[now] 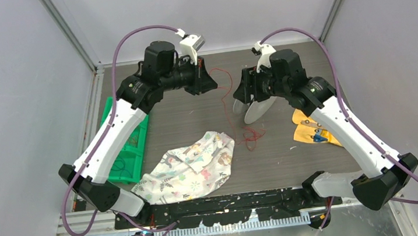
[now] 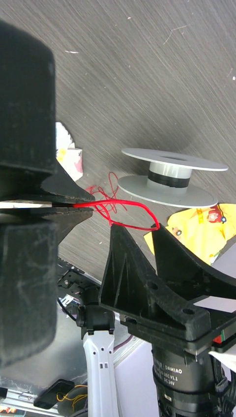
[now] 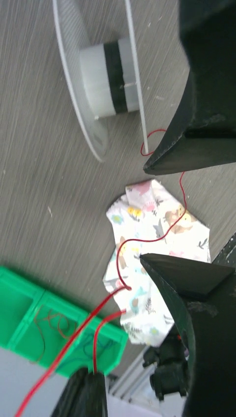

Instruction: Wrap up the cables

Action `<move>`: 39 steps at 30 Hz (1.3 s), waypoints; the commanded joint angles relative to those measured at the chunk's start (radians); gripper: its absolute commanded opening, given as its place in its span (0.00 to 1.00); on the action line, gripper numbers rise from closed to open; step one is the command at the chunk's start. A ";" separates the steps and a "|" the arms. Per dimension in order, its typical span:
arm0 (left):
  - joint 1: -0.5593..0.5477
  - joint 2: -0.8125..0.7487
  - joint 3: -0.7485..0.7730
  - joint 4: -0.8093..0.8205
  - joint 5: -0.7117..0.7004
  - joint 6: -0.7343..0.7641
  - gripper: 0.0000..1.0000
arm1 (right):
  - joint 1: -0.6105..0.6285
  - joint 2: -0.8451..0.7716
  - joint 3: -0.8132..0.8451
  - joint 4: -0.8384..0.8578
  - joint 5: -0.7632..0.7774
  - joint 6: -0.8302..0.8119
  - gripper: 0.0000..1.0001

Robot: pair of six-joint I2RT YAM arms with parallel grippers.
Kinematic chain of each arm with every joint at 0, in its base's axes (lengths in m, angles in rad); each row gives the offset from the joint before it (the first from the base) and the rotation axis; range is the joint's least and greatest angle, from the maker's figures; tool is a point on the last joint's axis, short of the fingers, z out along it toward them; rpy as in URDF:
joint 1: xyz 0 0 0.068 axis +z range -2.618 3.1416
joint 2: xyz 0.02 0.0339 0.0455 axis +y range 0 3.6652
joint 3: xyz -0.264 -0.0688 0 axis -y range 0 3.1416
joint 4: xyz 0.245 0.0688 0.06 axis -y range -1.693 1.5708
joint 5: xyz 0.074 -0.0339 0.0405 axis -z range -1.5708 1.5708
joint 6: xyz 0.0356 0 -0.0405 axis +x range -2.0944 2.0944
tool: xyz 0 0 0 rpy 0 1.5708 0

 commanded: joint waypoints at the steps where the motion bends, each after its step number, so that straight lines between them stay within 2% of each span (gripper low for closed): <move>1: 0.004 -0.035 0.024 0.024 -0.003 0.006 0.00 | -0.001 -0.009 0.040 0.119 -0.145 0.015 0.61; 9: 0.004 -0.031 0.034 0.015 0.014 0.012 0.00 | -0.001 0.020 0.056 0.190 -0.156 0.060 0.67; 15: 0.004 -0.034 0.043 0.012 0.017 0.011 0.00 | -0.002 0.052 0.034 0.256 -0.181 0.119 0.66; 18: 0.004 -0.037 0.043 0.011 0.024 0.009 0.00 | -0.001 0.057 0.016 0.296 -0.186 0.149 0.63; 20: 0.004 -0.038 0.044 0.014 0.024 0.008 0.00 | -0.001 0.062 0.015 0.308 -0.188 0.160 0.54; 27: 0.004 -0.038 0.039 0.003 0.017 0.016 0.00 | -0.001 0.047 0.002 0.294 -0.099 0.155 0.02; 36: 0.004 -0.045 0.026 0.009 0.012 0.024 0.00 | -0.001 0.032 -0.009 0.248 -0.041 0.131 0.01; 37: 0.004 -0.044 0.025 0.010 0.015 0.024 0.00 | -0.001 0.031 -0.009 0.249 -0.039 0.131 0.02; 39: 0.004 -0.044 0.025 0.009 0.015 0.026 0.01 | -0.001 0.036 -0.005 0.247 -0.044 0.137 0.19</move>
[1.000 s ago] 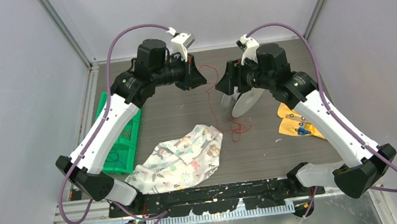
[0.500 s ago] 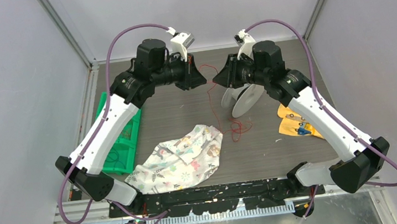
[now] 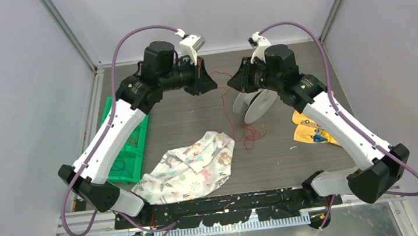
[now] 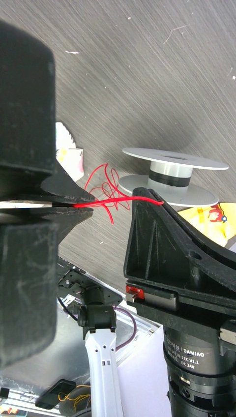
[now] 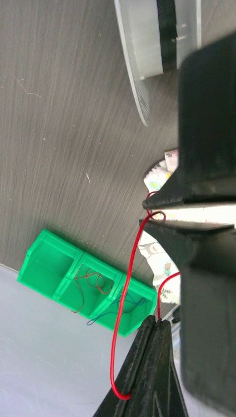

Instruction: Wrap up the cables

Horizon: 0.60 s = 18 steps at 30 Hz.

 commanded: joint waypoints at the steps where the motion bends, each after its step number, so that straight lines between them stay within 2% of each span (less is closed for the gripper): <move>1: 0.004 -0.040 0.021 0.015 0.013 0.021 0.00 | -0.002 -0.022 0.008 0.004 0.023 -0.012 0.27; 3: 0.004 -0.040 0.022 0.016 0.013 0.022 0.00 | -0.002 -0.010 0.021 -0.006 0.010 -0.011 0.40; 5: 0.004 -0.043 0.018 0.018 0.015 0.022 0.00 | -0.002 -0.001 0.024 -0.006 -0.002 -0.002 0.42; 11: 0.004 -0.050 0.014 0.021 0.024 0.020 0.00 | -0.001 0.002 0.009 0.016 -0.015 0.021 0.43; 15: 0.004 -0.051 0.014 0.015 0.028 0.022 0.00 | -0.001 -0.003 0.008 0.021 -0.004 0.020 0.32; 18: 0.004 -0.048 0.015 0.013 0.037 0.023 0.00 | -0.002 -0.001 0.009 0.021 0.001 0.020 0.32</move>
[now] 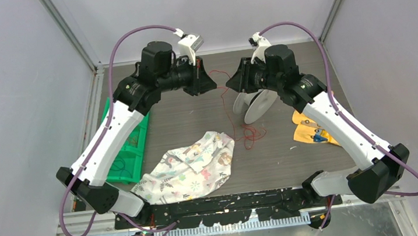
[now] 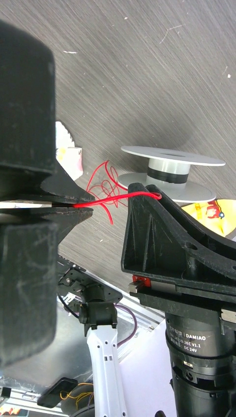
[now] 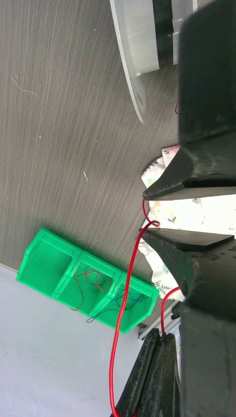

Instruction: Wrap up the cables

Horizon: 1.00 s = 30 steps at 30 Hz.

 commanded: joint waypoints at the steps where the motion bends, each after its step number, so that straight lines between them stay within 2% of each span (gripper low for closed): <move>1: 0.004 -0.031 0.016 0.013 0.032 0.019 0.00 | -0.001 0.001 0.009 0.032 0.004 0.006 0.34; 4: 0.003 -0.033 0.020 0.012 0.037 0.018 0.01 | -0.002 0.011 0.012 0.037 0.001 0.013 0.35; 9: 0.004 -0.037 0.014 0.012 0.022 0.025 0.01 | -0.001 0.006 0.014 0.046 0.014 0.012 0.09; 11: 0.004 -0.034 0.013 0.011 0.022 0.025 0.00 | -0.001 0.001 0.014 0.043 0.026 0.004 0.01; 21: 0.004 -0.015 0.016 0.000 -0.024 0.025 0.01 | -0.001 -0.041 0.004 -0.028 0.098 -0.033 0.01; 24: 0.005 0.003 0.028 -0.018 -0.033 0.025 0.11 | -0.002 -0.064 0.001 -0.050 0.132 -0.041 0.01; 30: 0.006 0.076 0.094 -0.075 -0.002 0.021 0.44 | -0.001 -0.054 0.056 -0.155 0.218 -0.064 0.01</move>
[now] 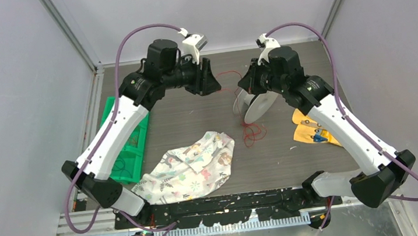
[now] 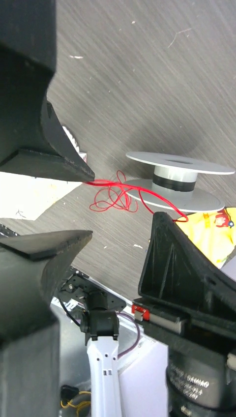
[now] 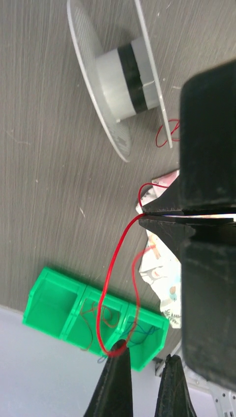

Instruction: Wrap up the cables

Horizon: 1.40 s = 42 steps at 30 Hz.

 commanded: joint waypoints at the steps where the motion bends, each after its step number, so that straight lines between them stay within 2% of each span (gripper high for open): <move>1: 0.005 0.058 0.085 -0.053 0.020 -0.001 0.48 | -0.001 -0.008 0.059 -0.079 0.095 -0.039 0.01; 2: 0.005 0.067 0.095 -0.059 0.024 -0.002 0.53 | -0.001 -0.007 0.062 -0.084 0.118 -0.042 0.01; 6: 0.005 0.084 0.096 -0.062 0.008 -0.011 0.64 | -0.001 0.011 0.069 -0.109 0.139 -0.038 0.01; 12: 0.005 0.090 0.086 -0.072 -0.008 -0.017 0.72 | -0.002 0.058 0.075 -0.136 0.180 -0.012 0.01; 17: 0.006 0.080 0.064 -0.065 -0.027 -0.013 0.72 | -0.019 0.075 0.081 -0.174 0.237 -0.006 0.00; 28: 0.006 0.085 -0.038 0.056 -0.082 -0.034 0.72 | -0.058 0.077 0.032 -0.136 0.208 0.009 0.00; 32: 0.006 0.145 -0.003 0.015 0.024 -0.006 0.73 | -0.066 0.085 0.016 -0.121 0.195 0.016 0.01; 35: 0.004 0.198 0.022 -0.016 0.032 -0.018 0.73 | -0.083 0.083 0.005 -0.114 0.170 0.021 0.00; 42: 0.001 0.175 -0.118 0.163 0.015 -0.084 0.73 | -0.149 0.022 -0.081 -0.047 0.095 -0.004 0.01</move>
